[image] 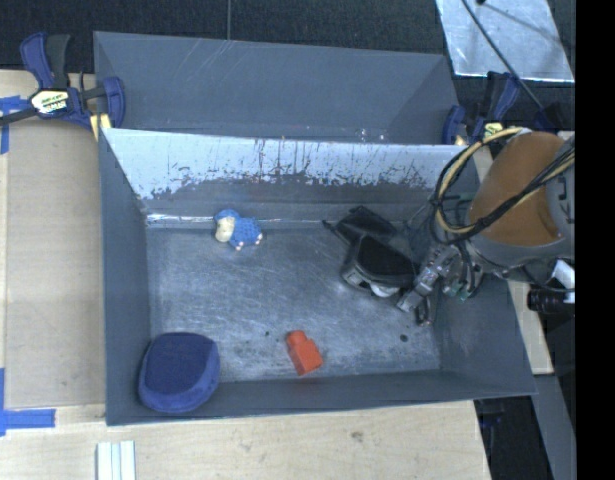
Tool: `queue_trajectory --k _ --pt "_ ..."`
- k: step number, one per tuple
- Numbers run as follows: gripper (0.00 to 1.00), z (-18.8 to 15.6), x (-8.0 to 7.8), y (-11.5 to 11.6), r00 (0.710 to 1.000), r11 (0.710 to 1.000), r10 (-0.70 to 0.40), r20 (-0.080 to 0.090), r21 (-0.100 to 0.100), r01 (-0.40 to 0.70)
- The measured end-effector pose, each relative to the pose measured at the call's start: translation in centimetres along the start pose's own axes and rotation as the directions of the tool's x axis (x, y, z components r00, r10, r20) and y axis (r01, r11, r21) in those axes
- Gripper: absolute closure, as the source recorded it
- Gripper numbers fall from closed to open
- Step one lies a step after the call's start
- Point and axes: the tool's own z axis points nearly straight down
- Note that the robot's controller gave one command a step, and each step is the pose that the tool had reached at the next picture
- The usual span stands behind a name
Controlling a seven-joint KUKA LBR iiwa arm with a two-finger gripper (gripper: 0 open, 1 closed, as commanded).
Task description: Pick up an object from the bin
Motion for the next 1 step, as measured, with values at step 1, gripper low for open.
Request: queue_trajectory --k 1 --pt "0.00 0.31 0.14 -0.20 1.000 1.000 -0.001 -0.005 0.005 0.001"
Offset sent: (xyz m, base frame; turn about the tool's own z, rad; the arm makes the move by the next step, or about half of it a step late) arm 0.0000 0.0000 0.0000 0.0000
